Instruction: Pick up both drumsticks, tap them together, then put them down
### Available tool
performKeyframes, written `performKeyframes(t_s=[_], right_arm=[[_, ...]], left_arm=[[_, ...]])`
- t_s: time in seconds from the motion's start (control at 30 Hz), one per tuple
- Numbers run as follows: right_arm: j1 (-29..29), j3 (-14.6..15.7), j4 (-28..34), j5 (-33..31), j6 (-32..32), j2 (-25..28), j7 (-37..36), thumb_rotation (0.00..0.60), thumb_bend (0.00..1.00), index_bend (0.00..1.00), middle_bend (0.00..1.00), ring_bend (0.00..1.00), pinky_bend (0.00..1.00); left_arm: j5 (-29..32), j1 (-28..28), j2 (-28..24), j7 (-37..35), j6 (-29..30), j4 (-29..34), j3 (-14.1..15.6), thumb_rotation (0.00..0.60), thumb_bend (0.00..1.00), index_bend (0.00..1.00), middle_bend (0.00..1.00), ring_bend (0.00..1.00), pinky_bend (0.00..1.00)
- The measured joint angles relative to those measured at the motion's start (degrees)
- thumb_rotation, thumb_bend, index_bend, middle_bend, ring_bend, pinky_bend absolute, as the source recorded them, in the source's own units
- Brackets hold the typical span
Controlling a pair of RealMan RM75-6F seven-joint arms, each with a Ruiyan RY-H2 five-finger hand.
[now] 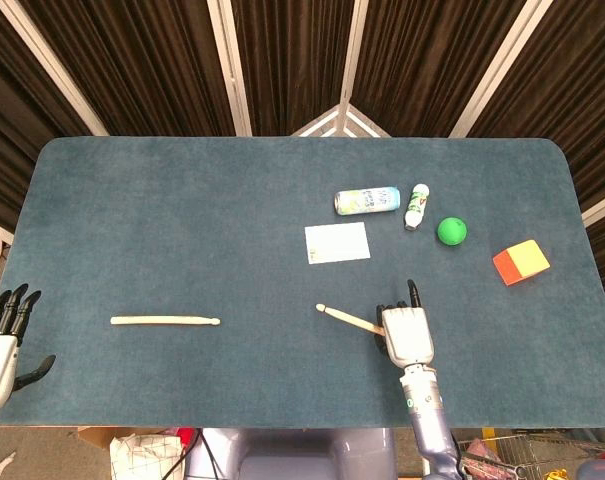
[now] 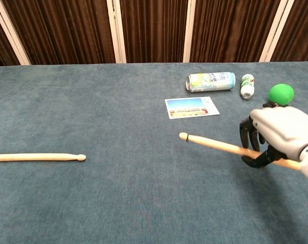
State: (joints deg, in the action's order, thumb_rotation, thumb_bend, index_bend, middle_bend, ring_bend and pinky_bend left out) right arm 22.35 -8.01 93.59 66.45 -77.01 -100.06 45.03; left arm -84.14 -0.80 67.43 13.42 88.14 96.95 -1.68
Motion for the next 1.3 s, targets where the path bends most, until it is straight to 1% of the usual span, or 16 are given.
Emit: performKeyframes(t_s=[0.17,0.37,0.47,0.6,0.73,0.87,1.0,1.17,1.3], right_arm=[[-0.15,-0.44,4.05,2.25,1.0,4.78,-6.82,0.6,0.4,0.67,0.63,0.49,0.0],[-0.48,-1.24,8.13,7.22,1.47,11.61,-16.89,0.6,0.4,0.67,0.63,0.5,0.0],[-0.64,-1.88,9.77,10.88,1.23,15.9,-23.22,0.6,0.4,0.67,0.63,0.5,0.01],[-0.75,-2.85,11.81,16.06,0.61,21.96,-31.76,0.6,0.41,0.67,0.63,0.5,0.01],[-0.57,-4.09,13.91,19.07,0.11,26.42,-36.43,0.6,0.4,0.67,0.63,0.5,0.01],[0.17,-5.24,14.83,19.26,0.61,28.42,-37.86,0.6,0.4,0.67,0.63,0.5,0.01],[0.87,-6.49,15.95,17.86,2.51,32.47,-40.56,0.6,0.4,0.67,0.63,0.5,0.01],[0.96,-6.94,16.59,16.73,4.15,36.67,-45.11,0.6,0.4,0.67,0.63,0.5,0.01],[1.0,-7.04,15.24,16.23,5.03,38.69,-47.76,0.6,0.4,0.67,0.63,0.5,0.01]], left_arm=[[-1.74,-0.36,-0.28,-1.62,0.16,-0.7,0.11,0.6,0.3,0.1,0.01,0.0,0.0],[-4.92,-1.17,0.19,-4.66,1.02,-2.69,0.04,0.6,0.3,0.13,0.11,0.0,0.0],[-5.63,-2.18,0.33,-5.19,-0.31,-3.71,0.18,0.6,0.3,0.14,0.15,0.0,0.0],[-4.93,-3.86,0.1,-5.21,-3.25,-4.02,-0.11,0.6,0.3,0.14,0.19,0.0,0.0],[-3.94,-5.52,0.04,-5.6,-5.97,-4.23,-0.65,0.6,0.3,0.14,0.21,0.0,0.0],[-2.81,-7.45,0.22,-6.97,-9.2,-4.73,-1.18,0.6,0.3,0.15,0.22,0.0,0.0],[-1.56,-10.0,0.77,-9.32,-12.5,-6.76,-2.03,0.6,0.3,0.16,0.24,0.0,0.0],[-0.97,-11.59,1.86,-11.45,-14.01,-9.36,-2.7,0.6,0.3,0.19,0.27,0.0,0.0],[-0.47,-12.89,3.33,-13.24,-15.55,-12.23,-3.03,0.6,0.3,0.2,0.29,0.0,0.0]])
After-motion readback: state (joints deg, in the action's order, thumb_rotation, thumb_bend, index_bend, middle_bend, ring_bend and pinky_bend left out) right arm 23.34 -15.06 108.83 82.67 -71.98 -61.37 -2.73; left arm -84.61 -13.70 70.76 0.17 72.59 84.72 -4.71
